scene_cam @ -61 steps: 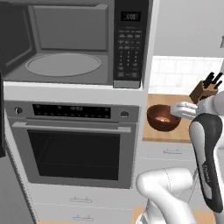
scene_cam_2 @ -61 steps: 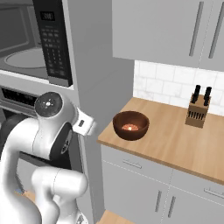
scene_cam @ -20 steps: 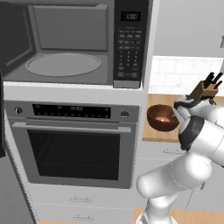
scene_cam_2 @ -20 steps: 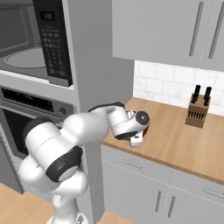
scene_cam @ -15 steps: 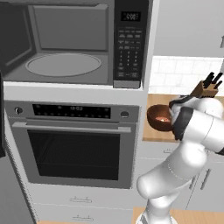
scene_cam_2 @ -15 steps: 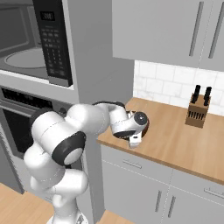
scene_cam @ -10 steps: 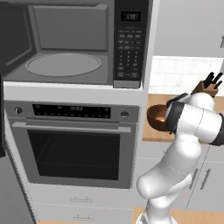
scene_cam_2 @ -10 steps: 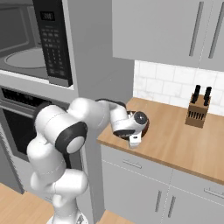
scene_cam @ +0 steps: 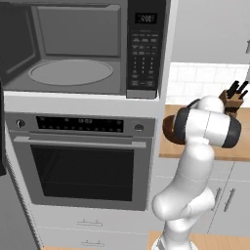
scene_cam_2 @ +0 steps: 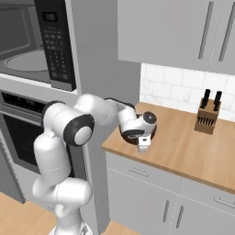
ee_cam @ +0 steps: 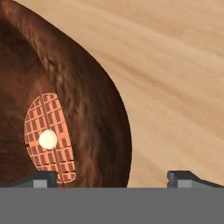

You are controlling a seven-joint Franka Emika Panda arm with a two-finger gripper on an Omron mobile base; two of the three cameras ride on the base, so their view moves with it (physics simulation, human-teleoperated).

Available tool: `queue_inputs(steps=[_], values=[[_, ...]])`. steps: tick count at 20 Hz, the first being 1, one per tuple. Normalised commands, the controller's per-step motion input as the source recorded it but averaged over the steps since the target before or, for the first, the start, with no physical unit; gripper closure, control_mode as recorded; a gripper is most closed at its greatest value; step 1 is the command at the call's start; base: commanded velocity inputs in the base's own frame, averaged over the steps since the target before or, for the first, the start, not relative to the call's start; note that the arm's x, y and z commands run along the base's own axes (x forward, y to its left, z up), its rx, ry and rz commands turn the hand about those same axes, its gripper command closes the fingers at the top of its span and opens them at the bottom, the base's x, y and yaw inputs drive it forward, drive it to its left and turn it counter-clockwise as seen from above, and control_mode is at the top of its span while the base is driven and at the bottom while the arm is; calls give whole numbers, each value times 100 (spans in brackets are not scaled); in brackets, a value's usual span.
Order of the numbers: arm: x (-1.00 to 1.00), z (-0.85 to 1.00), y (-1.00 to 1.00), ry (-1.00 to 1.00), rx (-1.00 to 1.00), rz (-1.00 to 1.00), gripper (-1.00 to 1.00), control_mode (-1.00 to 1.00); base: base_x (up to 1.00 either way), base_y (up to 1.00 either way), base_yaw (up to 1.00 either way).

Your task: Open the microwave, place the bowl with waffle inside the microwave, then close the microwave door and turn it on.

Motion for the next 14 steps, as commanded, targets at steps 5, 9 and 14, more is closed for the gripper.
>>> queue_inputs(steps=[5,9,14], values=[[12,-28,0,4,0,0,100,-100,0,0,0],[-9,-8,0,0,5,0,100,-100,0,0,0],[-92,2,0,-23,6,2,100,-100,0,0,0]])
